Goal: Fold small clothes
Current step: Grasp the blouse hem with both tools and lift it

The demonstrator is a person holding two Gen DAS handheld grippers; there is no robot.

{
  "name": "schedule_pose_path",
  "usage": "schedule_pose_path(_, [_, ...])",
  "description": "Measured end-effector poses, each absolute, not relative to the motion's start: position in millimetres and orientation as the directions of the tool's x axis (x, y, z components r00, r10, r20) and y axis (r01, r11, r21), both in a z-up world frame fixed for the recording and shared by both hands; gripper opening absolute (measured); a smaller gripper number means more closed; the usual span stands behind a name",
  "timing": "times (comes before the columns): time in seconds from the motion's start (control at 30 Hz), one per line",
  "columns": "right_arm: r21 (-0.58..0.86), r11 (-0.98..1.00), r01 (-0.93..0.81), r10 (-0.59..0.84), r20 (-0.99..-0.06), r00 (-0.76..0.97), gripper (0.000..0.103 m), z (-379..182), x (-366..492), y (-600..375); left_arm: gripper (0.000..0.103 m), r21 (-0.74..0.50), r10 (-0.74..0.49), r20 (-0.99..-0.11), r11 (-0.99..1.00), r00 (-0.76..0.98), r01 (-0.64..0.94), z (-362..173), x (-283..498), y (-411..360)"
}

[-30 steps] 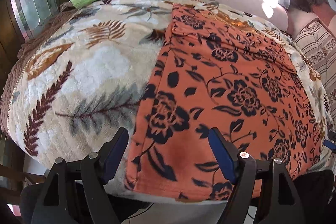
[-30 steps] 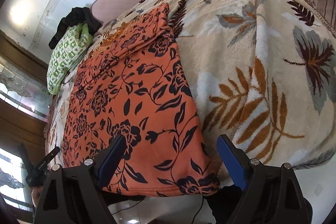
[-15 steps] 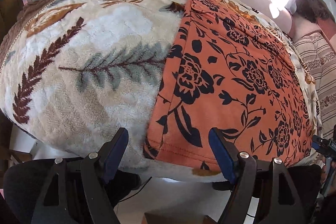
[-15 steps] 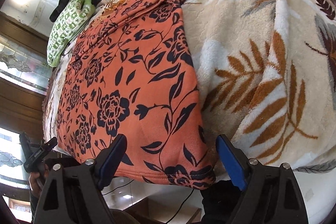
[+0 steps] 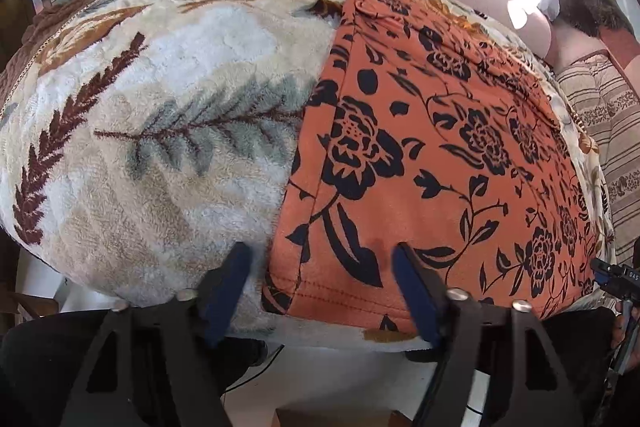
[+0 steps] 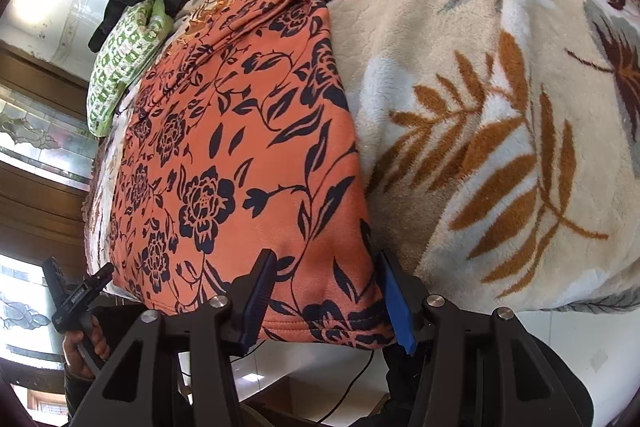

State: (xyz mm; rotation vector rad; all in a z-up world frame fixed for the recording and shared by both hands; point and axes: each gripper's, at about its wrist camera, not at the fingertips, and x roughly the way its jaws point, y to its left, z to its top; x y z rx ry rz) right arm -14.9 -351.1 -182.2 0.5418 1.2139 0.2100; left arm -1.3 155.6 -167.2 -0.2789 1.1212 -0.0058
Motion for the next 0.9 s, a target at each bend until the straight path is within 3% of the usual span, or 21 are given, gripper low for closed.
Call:
schedule_pose_path(0.07, [0.495, 0.862, 0.108, 0.436, -0.833, 0.340, 0.053, -181, -14, -347, 0.046, -0.200, -0.117, -0.892, 0.969, 0.437, -0.148, -167, -1, 156])
schedule_pose_path(0.1, [0.489, 0.867, 0.098, 0.434, -0.836, 0.336, 0.038, -180, -13, -345, 0.040, -0.196, -0.114, -0.893, 0.969, 0.436, -0.149, -167, 0, 156])
schedule_pose_path(0.13, [0.479, 0.873, 0.094, 0.427, -0.841, 0.332, 0.031, -179, -14, -344, 0.024, -0.202, -0.119, -0.892, 0.968, 0.436, -0.150, -166, 0, 157])
schedule_pose_path(0.17, [0.473, 0.876, 0.098, 0.419, -0.845, 0.333, 0.027, -179, -14, -344, 0.014, -0.219, -0.134, -0.889, 0.964, 0.438, -0.150, -165, 0, 159])
schedule_pose_path(0.27, [0.473, 0.875, 0.105, 0.413, -0.842, 0.347, 0.014, -176, -19, -346, 0.013, -0.217, -0.136, -0.889, 0.966, 0.436, -0.141, -165, 0, 159])
schedule_pose_path(0.4, [0.457, 0.884, 0.102, 0.402, -0.853, 0.332, 0.015, -177, -18, -346, 0.016, -0.173, -0.104, -0.897, 0.977, 0.430, -0.124, -164, 3, 152])
schedule_pose_path(0.47, [0.469, 0.874, 0.122, 0.411, -0.851, 0.328, 0.015, -181, -17, -348, 0.036, -0.165, -0.102, -0.898, 0.980, 0.427, -0.114, -165, 4, 148])
schedule_pose_path(0.53, [0.469, 0.874, 0.125, 0.411, -0.852, 0.323, 0.015, -183, -16, -348, 0.039, -0.170, -0.108, -0.899, 0.979, 0.424, -0.111, -166, 4, 147])
schedule_pose_path(0.57, [0.477, 0.871, 0.120, 0.420, -0.848, 0.323, 0.016, -183, -16, -348, 0.036, -0.162, -0.104, -0.899, 0.981, 0.425, -0.103, -166, 4, 146])
schedule_pose_path(0.63, [0.499, 0.860, 0.108, 0.444, -0.836, 0.324, 0.014, -182, -16, -350, 0.007, -0.149, -0.103, -0.898, 0.986, 0.427, -0.075, -164, 3, 144])
schedule_pose_path(0.7, [0.526, 0.845, 0.096, 0.470, -0.817, 0.333, 0.005, -178, -17, -351, 0.007, -0.189, -0.135, -0.885, 0.979, 0.446, -0.078, -157, 1, 147])
schedule_pose_path(0.9, [0.669, 0.738, 0.092, 0.577, -0.696, 0.427, 0.005, -153, -13, -368, 0.007, -0.268, -0.202, -0.827, 0.962, 0.524, -0.052, -120, 2, 152])
